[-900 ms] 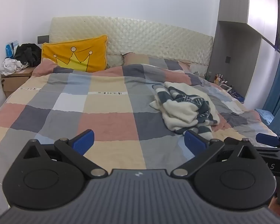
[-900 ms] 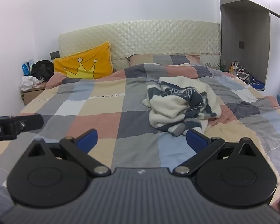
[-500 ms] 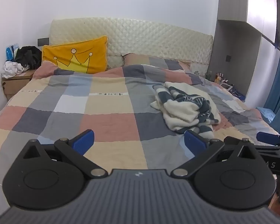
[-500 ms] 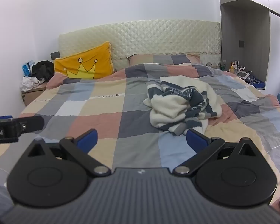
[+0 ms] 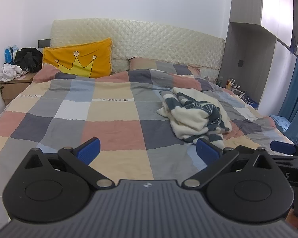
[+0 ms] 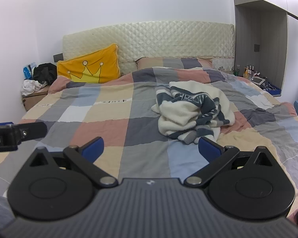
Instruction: Fold large clothes
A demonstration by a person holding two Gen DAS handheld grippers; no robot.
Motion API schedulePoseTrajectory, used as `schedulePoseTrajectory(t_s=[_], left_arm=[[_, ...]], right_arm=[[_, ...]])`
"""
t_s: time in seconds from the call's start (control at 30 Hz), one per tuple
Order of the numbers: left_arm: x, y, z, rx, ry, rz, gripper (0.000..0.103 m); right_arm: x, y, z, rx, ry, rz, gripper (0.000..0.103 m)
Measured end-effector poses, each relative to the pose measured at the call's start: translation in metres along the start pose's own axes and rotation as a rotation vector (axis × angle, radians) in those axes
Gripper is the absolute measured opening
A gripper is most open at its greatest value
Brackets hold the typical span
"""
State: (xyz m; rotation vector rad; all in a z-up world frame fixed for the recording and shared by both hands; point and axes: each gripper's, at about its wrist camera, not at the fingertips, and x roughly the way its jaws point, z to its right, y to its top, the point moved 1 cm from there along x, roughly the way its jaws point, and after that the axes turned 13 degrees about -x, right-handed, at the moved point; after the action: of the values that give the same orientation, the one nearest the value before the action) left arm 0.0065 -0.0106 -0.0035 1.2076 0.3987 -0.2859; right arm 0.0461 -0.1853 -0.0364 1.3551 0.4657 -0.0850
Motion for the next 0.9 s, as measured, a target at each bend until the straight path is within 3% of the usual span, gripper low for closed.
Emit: schedulePoseTrajectory(t_s=[0.9], left_arm=[[-0.0012, -0.0004, -0.0048, -0.022, -0.013, -0.008, 0.103]], right_arm=[[0.0003, -0.0069, -0.0014, 0.003, 0.008, -0.006, 0.103]])
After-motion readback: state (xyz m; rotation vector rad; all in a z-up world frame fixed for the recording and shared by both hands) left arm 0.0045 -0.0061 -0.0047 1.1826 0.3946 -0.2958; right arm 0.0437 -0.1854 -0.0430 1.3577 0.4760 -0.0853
